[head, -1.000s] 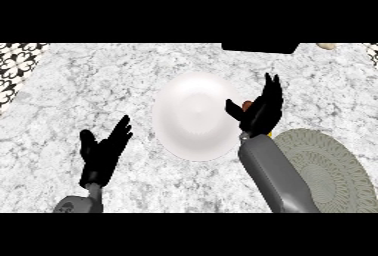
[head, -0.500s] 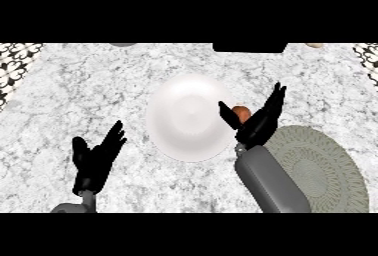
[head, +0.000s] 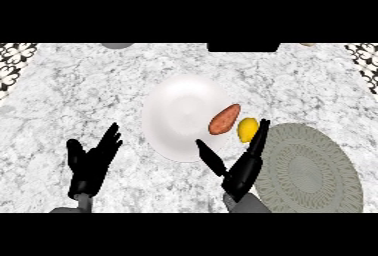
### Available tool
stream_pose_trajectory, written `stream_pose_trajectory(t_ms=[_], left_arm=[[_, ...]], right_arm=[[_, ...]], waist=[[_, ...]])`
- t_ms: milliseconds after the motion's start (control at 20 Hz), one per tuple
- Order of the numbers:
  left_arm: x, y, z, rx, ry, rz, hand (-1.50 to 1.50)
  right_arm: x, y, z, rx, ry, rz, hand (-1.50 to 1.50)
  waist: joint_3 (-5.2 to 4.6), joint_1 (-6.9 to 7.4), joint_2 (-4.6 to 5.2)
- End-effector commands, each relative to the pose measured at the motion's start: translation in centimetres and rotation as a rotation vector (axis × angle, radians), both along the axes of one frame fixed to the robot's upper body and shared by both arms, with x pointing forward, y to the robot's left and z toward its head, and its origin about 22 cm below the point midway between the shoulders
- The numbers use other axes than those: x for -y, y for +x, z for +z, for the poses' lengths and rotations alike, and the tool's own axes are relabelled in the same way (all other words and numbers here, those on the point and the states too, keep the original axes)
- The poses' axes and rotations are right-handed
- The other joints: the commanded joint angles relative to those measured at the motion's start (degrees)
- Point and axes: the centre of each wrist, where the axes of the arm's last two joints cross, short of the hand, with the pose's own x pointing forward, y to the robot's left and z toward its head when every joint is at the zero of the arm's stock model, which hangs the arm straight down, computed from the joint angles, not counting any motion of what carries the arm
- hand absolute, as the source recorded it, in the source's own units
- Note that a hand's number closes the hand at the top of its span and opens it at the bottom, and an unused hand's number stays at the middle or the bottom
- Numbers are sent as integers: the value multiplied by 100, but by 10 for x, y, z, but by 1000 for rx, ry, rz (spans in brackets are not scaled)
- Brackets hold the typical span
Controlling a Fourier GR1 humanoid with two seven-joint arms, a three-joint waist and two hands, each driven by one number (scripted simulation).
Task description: Pick the sweet potato from the placemat and place it in the plate
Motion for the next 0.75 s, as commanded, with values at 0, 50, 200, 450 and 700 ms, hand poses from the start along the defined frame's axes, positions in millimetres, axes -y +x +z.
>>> stream_pose_trajectory(t_ms=[0, 50, 200, 450, 700], left_arm=[[-6, -10, -14, 15, -7, 22, 0], [-21, -13, 1, 7, 13, 7, 0], [-8, -1, -7, -2, 0, 14, 0], [-5, -6, -6, 11, 14, 23, 0], [-13, -18, -3, -2, -15, 8, 0]], right_arm=[[-10, -44, -4, -2, 56, 58, -150], [-10, -58, -7, -31, 34, 62, -150], [-13, -64, -2, -63, 8, 75, -150], [-16, -92, -7, -91, -12, 76, -150], [-16, -123, -17, -118, -18, 69, -150]], waist=[[-6, -49, 3], [-7, -42, -24], [-6, -51, 6], [-5, -71, 6], [-3, -79, 4]])
